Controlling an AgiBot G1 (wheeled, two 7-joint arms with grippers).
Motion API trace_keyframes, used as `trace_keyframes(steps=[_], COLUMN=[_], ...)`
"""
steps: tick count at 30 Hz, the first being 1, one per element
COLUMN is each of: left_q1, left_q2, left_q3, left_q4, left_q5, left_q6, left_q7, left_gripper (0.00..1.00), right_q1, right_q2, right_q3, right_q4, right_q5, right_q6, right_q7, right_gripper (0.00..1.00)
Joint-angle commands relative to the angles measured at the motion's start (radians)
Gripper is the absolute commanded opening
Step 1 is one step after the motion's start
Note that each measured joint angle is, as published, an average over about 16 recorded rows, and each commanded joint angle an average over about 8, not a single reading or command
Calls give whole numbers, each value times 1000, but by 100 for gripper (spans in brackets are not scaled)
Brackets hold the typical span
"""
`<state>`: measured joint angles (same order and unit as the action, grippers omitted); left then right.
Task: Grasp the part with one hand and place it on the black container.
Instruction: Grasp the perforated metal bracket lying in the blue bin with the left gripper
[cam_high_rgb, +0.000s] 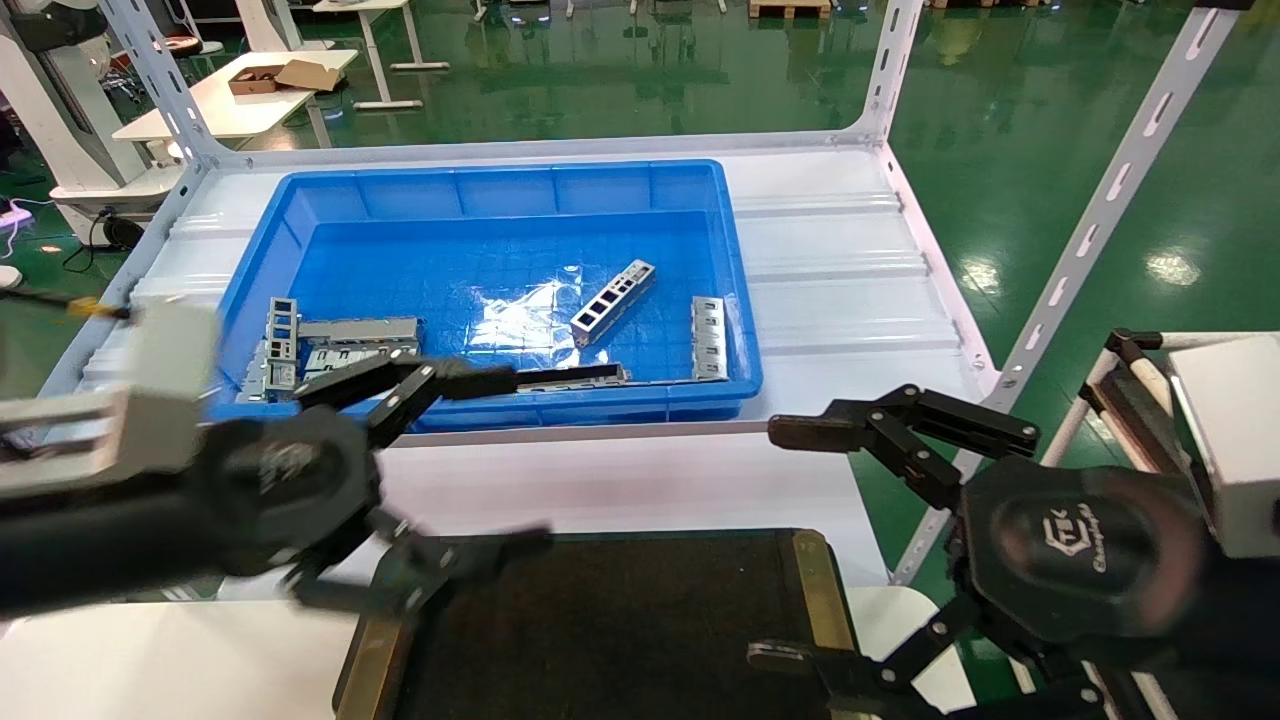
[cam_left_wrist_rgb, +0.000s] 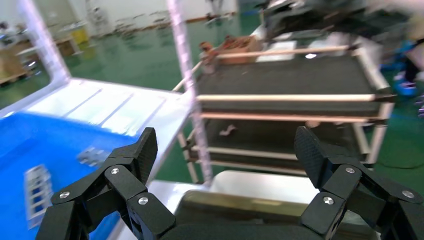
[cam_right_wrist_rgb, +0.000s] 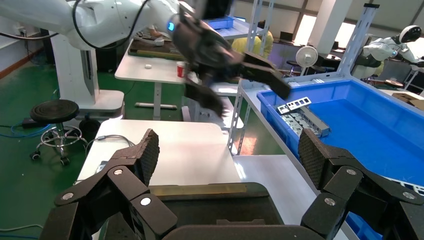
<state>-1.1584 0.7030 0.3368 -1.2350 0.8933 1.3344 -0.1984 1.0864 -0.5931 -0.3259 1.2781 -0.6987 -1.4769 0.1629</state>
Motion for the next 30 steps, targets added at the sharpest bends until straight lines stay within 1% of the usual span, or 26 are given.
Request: trace_keyframes(steps=[1,6,10,17,25,26,30], left_q1=[-18,-90,-153,-269,-377,-388,-426], left_q2=[19,112,196,360,525,543,603], left_q3=[14,65,111,181,224,227,230], left_q4=[8,78,168,381,654,687,804], left_q5=[36,157,258,415,521,529,545], left_q6=[-31,-126,-204,-359,-517,-536,-602], left_q7=[-5,-3,-1,11,48,56,87], left_gripper=[100,100,100,100,100,98,48], right_q1=[0,0,0,0,0,0,0], right_q2=[0,0,0,0,0,0,0], right_q3=[0,0,0,-1,-1,-1,-1], right_q4=[0,0,0,0,0,0,0], right_q5=[0,0,0,0,0,0,1], right_q6=[0,0,0,0,0,0,0], right_q7=[0,0,0,0,0,0,0], right_gripper=[100,100,100,100,100,98,48])
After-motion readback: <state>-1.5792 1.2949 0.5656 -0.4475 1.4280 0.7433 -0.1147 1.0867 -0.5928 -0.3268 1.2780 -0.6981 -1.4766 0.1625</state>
